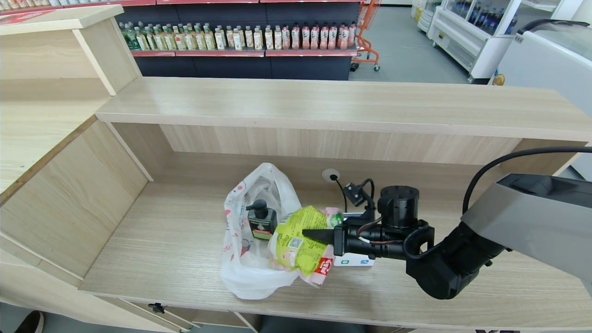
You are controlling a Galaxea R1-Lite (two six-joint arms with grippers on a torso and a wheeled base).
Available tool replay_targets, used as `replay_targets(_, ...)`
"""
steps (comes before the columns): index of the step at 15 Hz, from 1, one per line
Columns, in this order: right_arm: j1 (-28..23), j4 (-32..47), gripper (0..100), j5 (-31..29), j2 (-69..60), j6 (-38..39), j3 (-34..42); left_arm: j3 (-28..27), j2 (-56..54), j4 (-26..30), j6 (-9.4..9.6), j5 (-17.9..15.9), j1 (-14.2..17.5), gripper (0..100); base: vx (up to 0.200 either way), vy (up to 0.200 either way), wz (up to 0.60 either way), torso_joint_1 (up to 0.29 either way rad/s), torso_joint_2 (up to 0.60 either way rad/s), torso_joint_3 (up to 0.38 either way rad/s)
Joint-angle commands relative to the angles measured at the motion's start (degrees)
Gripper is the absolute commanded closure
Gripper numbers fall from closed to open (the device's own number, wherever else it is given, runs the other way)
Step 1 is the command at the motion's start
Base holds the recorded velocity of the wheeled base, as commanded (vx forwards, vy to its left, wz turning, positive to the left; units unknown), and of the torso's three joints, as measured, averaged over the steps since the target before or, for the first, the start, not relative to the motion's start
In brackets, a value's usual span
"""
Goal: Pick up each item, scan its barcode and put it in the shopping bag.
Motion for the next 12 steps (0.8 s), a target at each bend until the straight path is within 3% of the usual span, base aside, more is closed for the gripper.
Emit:
replay_targets(1,0.3,3.2,100,0.0,-0.3,-0.4,-1.4,0.0,0.0,0.0,0.02,0.0,0.0,0,0.0,0.0,0.0,0.0,0.0,0.0)
replay_targets(4,0.6,11.3,100,0.6,-1.4,-5.9,-3.2,0.0,0.0,0.0,0.02,-0.1,0.0,0,0.0,0.0,0.0,0.0,0.0,0.0)
replay_targets(12,0.7,17.8,100,6.9,0.0,-6.4,-10.8,0.0,0.0,0.0,0.02,0.0,0.0,0,0.0,0.0,0.0,0.0,0.0,0.0)
